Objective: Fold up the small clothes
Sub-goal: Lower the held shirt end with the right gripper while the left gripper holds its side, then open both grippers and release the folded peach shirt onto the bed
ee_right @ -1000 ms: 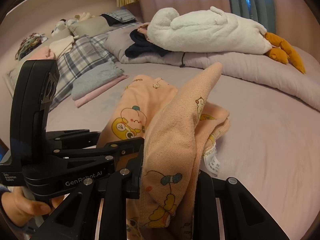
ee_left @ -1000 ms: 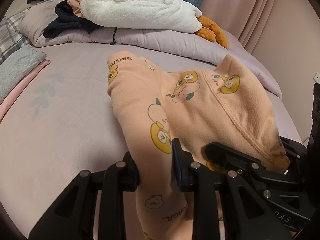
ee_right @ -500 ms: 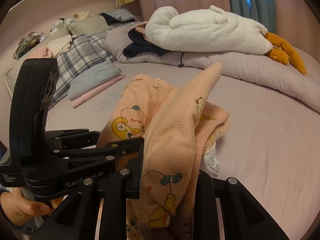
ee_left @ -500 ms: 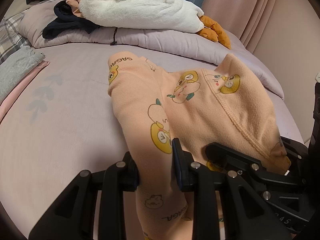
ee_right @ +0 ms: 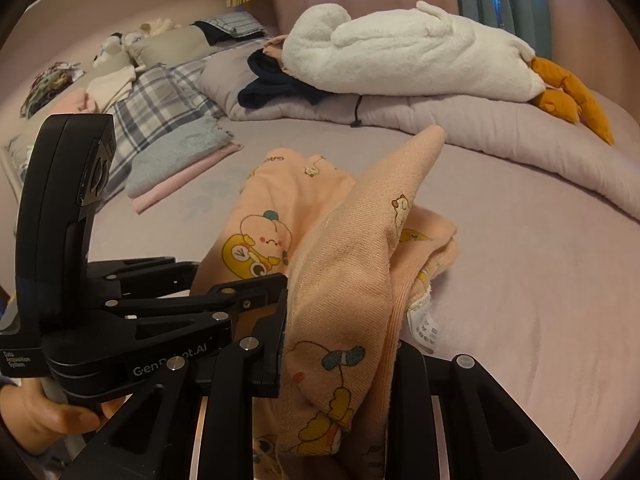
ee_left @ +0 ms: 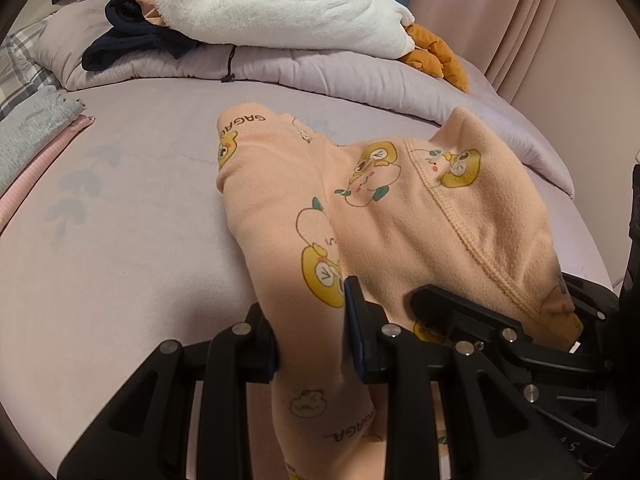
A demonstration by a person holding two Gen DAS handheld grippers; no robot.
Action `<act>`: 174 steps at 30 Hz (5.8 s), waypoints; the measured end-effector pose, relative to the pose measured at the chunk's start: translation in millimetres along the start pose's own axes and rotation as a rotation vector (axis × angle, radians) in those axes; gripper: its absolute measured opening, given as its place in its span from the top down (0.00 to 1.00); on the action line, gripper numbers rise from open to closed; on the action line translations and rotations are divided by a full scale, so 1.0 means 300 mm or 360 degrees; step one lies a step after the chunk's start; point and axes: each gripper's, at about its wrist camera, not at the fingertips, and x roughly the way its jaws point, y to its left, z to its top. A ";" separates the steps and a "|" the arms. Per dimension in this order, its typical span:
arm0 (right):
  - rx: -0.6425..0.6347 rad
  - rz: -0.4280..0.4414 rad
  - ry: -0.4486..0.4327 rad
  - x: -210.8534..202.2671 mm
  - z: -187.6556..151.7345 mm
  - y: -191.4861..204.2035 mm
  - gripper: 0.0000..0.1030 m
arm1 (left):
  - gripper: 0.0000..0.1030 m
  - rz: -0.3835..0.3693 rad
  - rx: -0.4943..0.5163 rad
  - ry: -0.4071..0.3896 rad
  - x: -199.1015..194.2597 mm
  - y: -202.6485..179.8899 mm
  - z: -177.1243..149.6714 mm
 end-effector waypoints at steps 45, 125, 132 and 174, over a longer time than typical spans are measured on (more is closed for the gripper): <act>0.0215 0.0034 0.0205 0.094 -0.043 -0.083 0.74 | 0.69 0.0120 0.0035 0.0107 0.083 0.003 -0.005; 0.0621 0.0046 0.0264 0.034 -0.118 -0.213 0.41 | 0.26 0.0265 -0.0060 0.0169 0.044 0.062 -0.039; 0.0624 0.0034 0.0268 0.029 -0.119 -0.211 0.41 | 0.26 0.0270 -0.0061 0.0170 0.038 0.064 -0.044; 0.0638 0.0028 0.0276 0.012 -0.136 -0.223 0.38 | 0.20 0.0333 -0.0038 0.0203 -0.011 0.047 -0.103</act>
